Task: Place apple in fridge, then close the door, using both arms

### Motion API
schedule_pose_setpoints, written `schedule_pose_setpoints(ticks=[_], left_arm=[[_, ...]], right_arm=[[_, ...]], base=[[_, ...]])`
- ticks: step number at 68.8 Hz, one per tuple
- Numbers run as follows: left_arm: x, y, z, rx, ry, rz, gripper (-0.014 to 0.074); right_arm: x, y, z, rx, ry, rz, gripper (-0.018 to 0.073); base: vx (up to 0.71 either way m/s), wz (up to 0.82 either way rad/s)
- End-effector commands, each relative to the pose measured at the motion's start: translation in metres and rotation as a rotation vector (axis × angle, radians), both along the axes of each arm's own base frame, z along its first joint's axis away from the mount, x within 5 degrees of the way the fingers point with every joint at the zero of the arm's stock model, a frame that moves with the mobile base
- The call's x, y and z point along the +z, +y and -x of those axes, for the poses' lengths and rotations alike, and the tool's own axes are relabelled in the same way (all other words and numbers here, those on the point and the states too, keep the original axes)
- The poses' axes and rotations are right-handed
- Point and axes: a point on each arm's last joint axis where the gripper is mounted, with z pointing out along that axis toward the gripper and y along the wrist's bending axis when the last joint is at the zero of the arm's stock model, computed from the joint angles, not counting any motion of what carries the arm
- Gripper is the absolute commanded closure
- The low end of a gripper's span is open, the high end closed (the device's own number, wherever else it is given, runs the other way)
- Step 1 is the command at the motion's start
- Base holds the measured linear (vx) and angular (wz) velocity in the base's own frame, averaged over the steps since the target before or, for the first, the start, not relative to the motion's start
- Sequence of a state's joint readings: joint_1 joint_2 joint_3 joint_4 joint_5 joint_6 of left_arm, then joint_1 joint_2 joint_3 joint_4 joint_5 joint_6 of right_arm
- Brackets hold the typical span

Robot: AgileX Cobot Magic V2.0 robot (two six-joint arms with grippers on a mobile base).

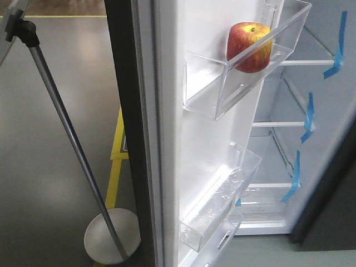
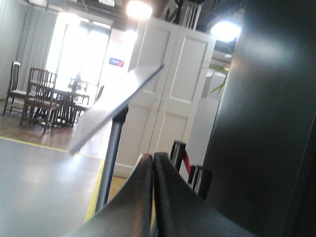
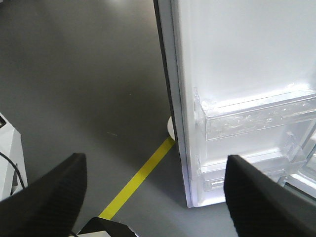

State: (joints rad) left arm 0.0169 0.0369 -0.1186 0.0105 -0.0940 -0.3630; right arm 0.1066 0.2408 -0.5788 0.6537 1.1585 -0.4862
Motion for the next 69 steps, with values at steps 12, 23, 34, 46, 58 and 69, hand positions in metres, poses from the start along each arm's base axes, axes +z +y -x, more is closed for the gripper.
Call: schedule_pose_setpoints(ticks=[12,23,34,46,58,69], left_arm=[[0.094,0.0,-0.024,0.027,0.091,-0.146,0.0603],[0.111,0.0,-0.065,0.012,0.387,-0.252,0.0603],[0.102,0.001,-0.107,-0.025,0.657,-0.277,0.0603],[0.085,0.0,-0.147,-0.077,0.904,-0.27,0.0603],[0.066,-0.012,-0.181,-0.241,1.058,-0.241,0.0603],[0.055,-0.026,-0.207,-0.397,1.041,-0.193,0.0603]], right_arm=[[0.01,0.001,-0.003,-0.015,-0.039,-0.045,0.0011],[0.01,0.001,-0.003,-0.015,-0.039,-0.045,0.0011],[0.01,0.001,-0.003,-0.015,-0.039,-0.045,0.0011],[0.01,0.001,-0.003,-0.015,-0.039,-0.045,0.0011],[0.01,0.001,-0.003,-0.015,-0.039,-0.045,0.0011],[0.01,0.001,-0.003,-0.015,-0.039,-0.045,0.0011]], base=[[0.0,0.0],[0.0,0.0],[0.0,0.0],[0.0,0.0],[0.0,0.0],[0.0,0.0]])
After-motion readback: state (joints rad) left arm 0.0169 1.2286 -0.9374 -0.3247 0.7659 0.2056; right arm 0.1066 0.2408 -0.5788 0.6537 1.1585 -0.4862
